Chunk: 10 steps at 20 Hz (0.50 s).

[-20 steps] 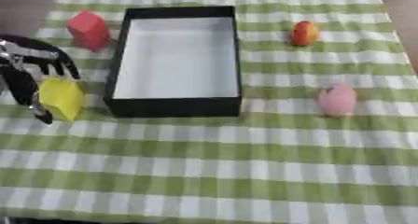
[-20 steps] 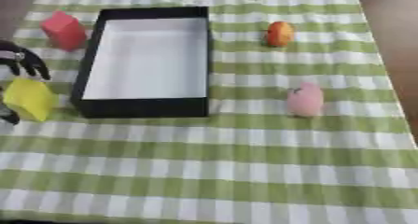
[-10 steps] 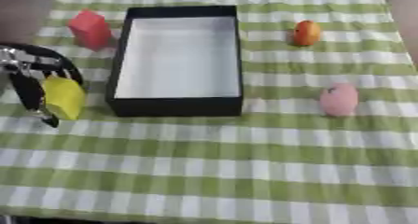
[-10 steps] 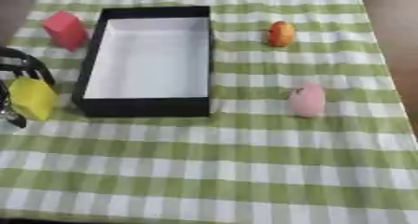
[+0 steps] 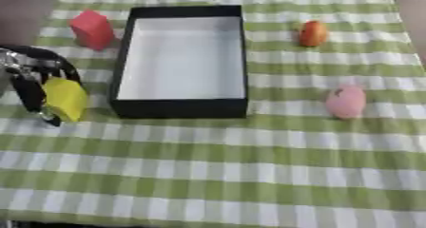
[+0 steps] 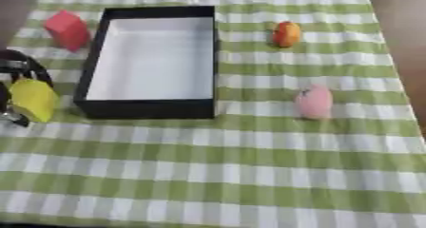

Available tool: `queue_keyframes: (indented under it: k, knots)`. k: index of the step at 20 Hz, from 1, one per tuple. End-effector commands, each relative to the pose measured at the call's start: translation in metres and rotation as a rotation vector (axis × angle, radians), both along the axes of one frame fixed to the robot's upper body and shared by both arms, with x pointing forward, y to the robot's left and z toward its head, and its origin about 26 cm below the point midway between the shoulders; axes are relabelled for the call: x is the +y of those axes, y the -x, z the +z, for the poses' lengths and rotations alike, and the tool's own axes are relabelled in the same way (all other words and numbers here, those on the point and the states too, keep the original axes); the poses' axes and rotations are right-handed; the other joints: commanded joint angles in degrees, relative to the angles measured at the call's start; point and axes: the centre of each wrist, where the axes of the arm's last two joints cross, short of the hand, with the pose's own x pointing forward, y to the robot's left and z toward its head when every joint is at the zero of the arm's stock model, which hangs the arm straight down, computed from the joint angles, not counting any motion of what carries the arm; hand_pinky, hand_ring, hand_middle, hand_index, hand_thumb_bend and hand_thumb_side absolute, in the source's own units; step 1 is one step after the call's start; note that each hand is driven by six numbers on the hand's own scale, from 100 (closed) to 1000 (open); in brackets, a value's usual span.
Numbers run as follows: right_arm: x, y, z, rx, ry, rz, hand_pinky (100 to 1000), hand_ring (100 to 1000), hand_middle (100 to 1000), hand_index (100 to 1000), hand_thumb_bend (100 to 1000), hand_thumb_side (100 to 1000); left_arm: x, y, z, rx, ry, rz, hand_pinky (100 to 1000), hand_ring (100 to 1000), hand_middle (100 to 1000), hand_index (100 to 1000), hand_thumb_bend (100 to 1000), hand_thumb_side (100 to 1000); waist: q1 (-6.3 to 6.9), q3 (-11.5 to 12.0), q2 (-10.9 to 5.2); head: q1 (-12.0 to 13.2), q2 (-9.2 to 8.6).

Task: Pick up objects on the table and place them in the box.

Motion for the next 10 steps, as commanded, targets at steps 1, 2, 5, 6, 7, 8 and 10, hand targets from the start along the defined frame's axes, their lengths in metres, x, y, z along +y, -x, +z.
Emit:
queue_keyframes:
  k: [1, 2, 5, 6, 7, 8, 10]
  knots:
    - [-0.0041, 0.0013, 0.0106, -0.025, 0.011, -0.007, 753, 688, 747, 887, 100, 759, 0.0013, 0.0031, 0.0182, -0.094, -0.035, -0.007, 631, 633, 657, 749, 659, 100, -0.86, 0.1, 0.11, 0.2, -0.1]
    - [-0.004, 0.0012, 0.0107, -0.025, 0.01, -0.006, 753, 688, 747, 887, 100, 760, 0.0001, 0.0035, 0.0195, -0.116, -0.043, -0.012, 615, 622, 647, 740, 655, 100, -0.85, 0.0, 0.09, 0.3, -0.1]
    - [-0.0041, 0.0012, 0.0106, -0.026, 0.007, -0.006, 753, 687, 746, 888, 100, 771, -0.0039, 0.0049, 0.0205, -0.197, -0.079, -0.036, 522, 556, 576, 664, 644, 100, -0.79, 0.0, 0.05, 0.3, -0.1]
    - [-0.0042, 0.0012, 0.0106, -0.026, 0.005, -0.007, 752, 687, 746, 888, 100, 772, -0.0045, 0.005, 0.0191, -0.219, -0.089, -0.041, 518, 552, 572, 659, 644, 100, -0.77, -0.1, 0.05, 0.4, -0.1]
    - [-0.0042, 0.0011, 0.0104, -0.026, 0.002, -0.007, 752, 686, 743, 888, 100, 777, -0.0048, 0.0049, 0.0181, -0.241, -0.098, -0.044, 486, 525, 538, 604, 644, 100, -0.76, -0.1, 0.05, 0.4, -0.1]
    - [-0.0042, 0.0011, 0.0104, -0.026, 0.0, -0.006, 752, 685, 743, 888, 100, 778, -0.0049, 0.0047, 0.0171, -0.26, -0.108, -0.044, 480, 521, 535, 599, 643, 100, -0.75, -0.1, 0.05, 0.4, -0.1]
    - [-0.0042, 0.001, 0.0103, -0.027, -0.005, -0.006, 752, 684, 742, 888, 100, 783, -0.0045, 0.0041, 0.0145, -0.283, -0.115, -0.039, 469, 513, 526, 590, 637, 100, -0.74, -0.1, 0.06, 0.3, -0.1]
